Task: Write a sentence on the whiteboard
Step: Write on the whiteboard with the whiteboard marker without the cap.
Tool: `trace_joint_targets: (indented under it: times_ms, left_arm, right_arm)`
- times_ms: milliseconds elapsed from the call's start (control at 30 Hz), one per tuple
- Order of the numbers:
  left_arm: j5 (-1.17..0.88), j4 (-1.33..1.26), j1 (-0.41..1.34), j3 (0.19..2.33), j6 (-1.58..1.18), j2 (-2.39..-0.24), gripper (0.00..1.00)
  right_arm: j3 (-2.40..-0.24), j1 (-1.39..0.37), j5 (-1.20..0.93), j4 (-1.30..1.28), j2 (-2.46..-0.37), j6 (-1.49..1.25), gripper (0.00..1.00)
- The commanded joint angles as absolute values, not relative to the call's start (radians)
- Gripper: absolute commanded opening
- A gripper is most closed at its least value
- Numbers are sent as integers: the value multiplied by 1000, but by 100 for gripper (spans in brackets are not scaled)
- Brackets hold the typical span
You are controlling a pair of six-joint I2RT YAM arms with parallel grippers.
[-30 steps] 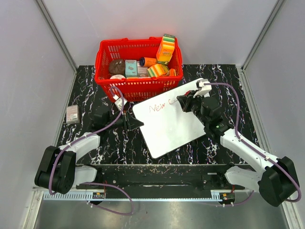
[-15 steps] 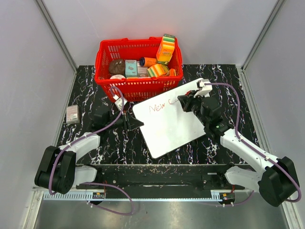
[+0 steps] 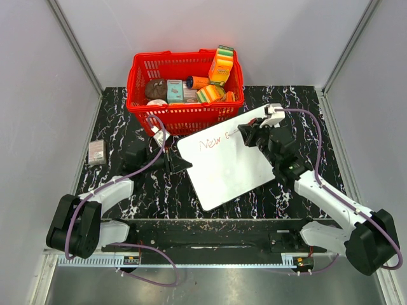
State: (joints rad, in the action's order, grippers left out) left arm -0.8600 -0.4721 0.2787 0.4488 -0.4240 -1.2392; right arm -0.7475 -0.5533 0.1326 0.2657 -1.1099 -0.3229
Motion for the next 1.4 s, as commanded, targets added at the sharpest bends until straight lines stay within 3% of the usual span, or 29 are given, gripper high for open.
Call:
trace_joint_targets:
  times_ms: [0,867,1367]
  left_arm:
    - [-839,-419,311,443,-247,-1266,0]
    - [-839,-419,311,443,-247,-1266,0]
    - [-839,-419,313,445,-247,-1267,0]
  right_arm:
    - [-831,-545,178,313,-1109,-322,0]
    - [-894,-528,173,331,-1218,-304,0]
    - [-801,-523,155,295,-1175,-311,0]
